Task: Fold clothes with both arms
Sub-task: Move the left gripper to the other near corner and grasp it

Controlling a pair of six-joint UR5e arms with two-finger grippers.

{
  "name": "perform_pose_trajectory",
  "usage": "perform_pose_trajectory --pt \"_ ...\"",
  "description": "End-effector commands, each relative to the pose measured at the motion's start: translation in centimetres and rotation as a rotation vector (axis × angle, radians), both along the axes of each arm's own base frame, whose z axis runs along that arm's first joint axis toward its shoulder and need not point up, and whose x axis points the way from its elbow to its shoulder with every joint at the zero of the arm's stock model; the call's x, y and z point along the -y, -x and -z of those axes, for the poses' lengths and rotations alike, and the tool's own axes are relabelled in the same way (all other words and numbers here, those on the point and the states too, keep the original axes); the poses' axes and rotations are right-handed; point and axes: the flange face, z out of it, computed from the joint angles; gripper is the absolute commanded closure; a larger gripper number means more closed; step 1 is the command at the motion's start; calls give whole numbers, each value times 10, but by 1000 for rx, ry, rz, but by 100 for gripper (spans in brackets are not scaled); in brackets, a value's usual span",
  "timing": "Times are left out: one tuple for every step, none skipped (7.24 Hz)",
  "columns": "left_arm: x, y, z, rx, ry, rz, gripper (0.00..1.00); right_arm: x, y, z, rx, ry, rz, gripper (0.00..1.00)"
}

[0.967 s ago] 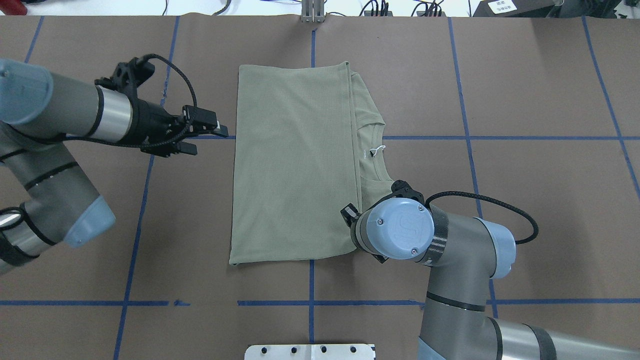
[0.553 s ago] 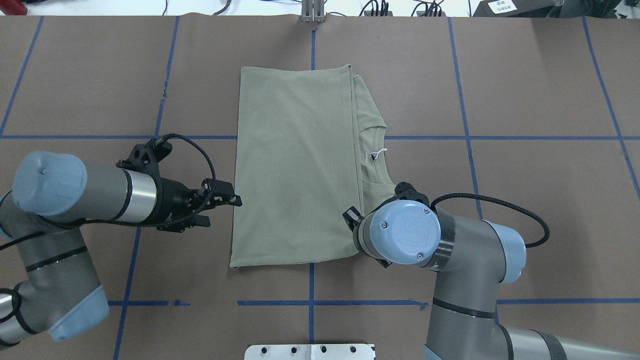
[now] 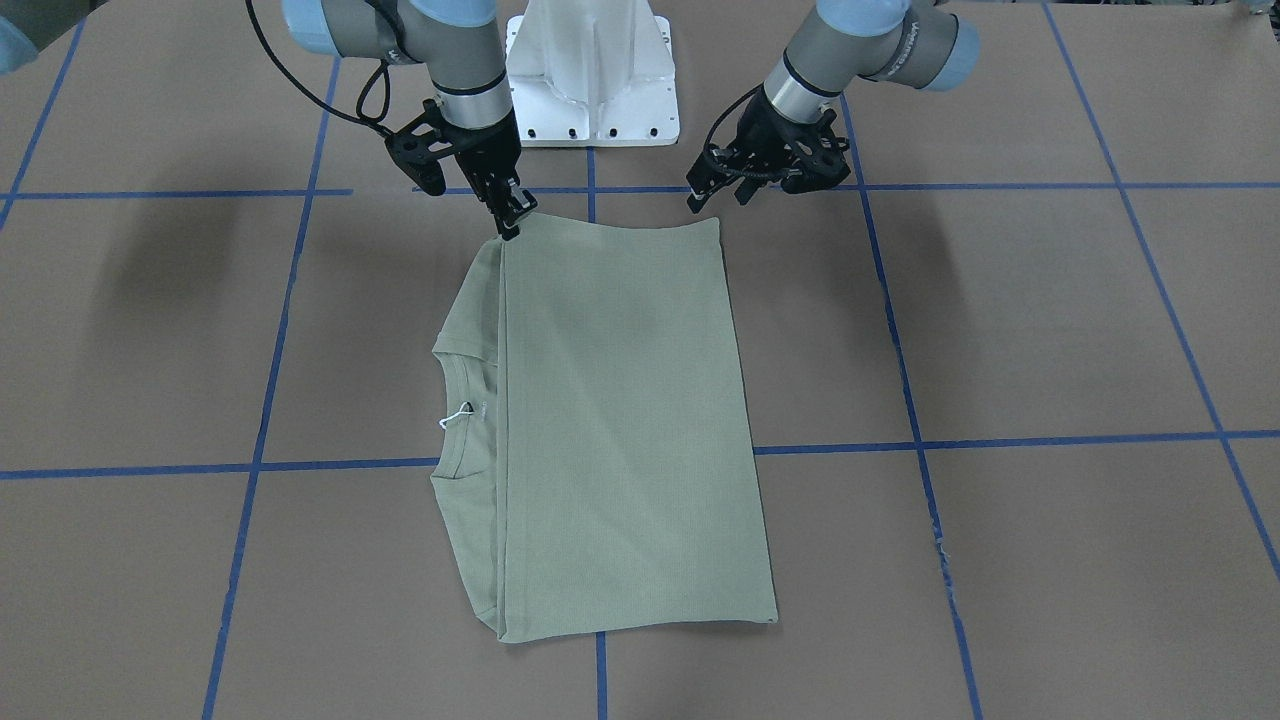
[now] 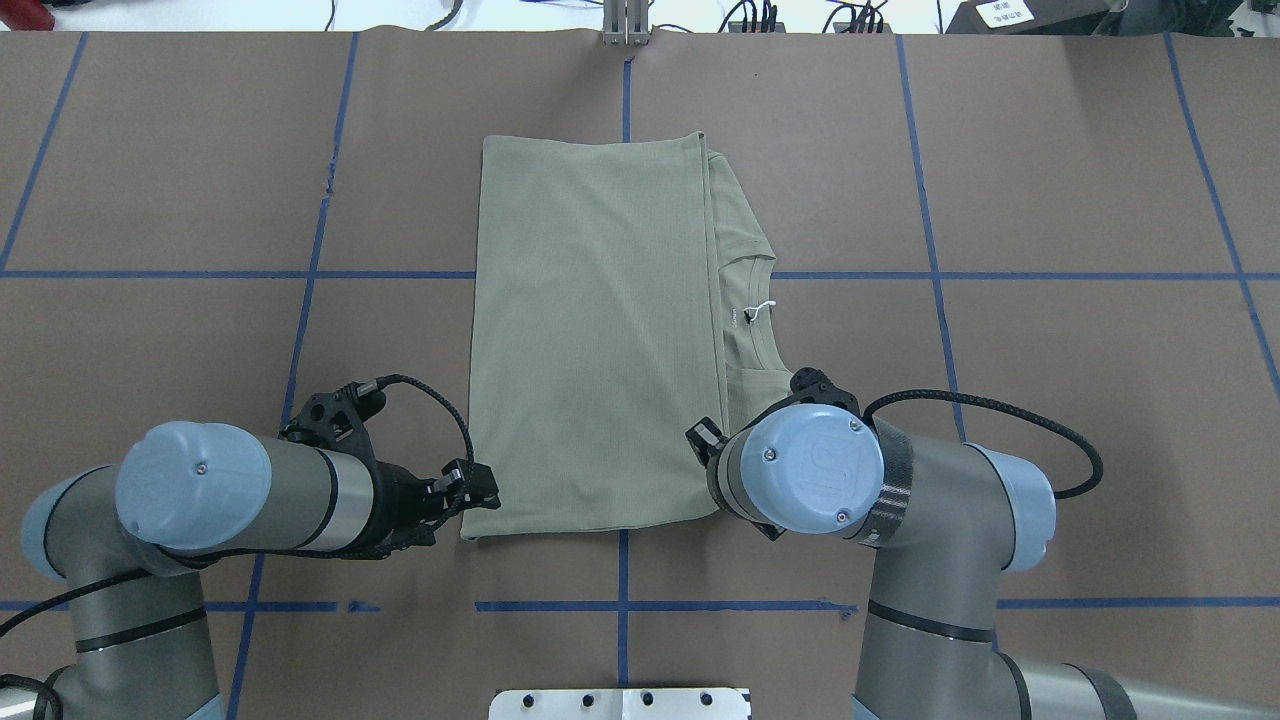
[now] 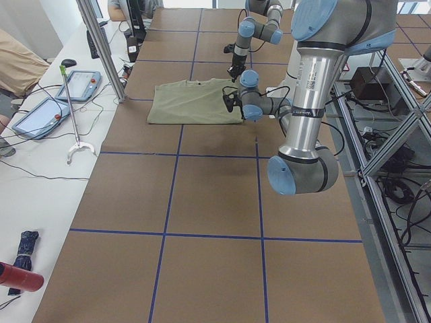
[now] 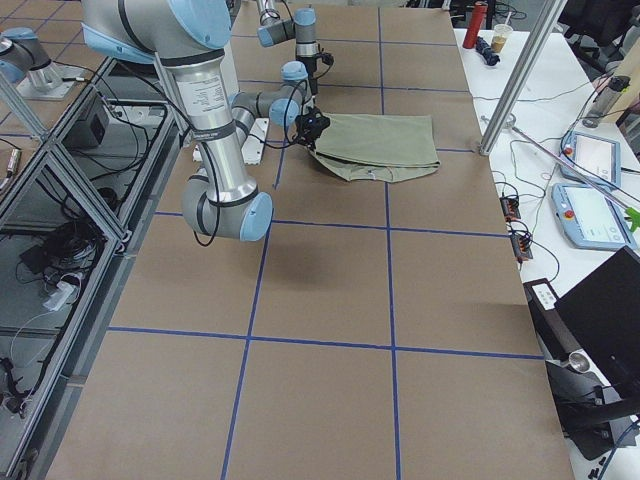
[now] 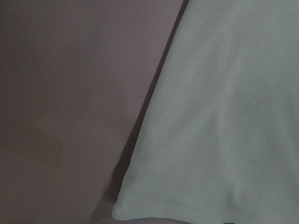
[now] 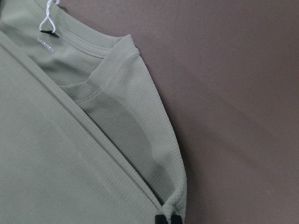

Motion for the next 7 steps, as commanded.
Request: perform_pose_trajectory --pt "-7 -13 -8 31 -1 -5 22 0 0 0 0 0 0 100" --pt "-9 -17 -8 32 0 -10 26 0 0 0 0 0 0 100" --pt "-11 -22 -8 34 -2 -15 28 0 0 0 0 0 0 100" --pt "-9 -25 -13 45 -6 -15 31 0 0 1 2 0 0 100" --pt "-6 -31 -16 56 -9 -9 34 0 0 -1 -1 0 0 100" --pt "-4 -34 -15 54 -10 -7 40 0 0 -1 -1 1 0 100" --pt "-4 -36 -17 60 -8 -7 46 0 0 -1 -1 1 0 100"
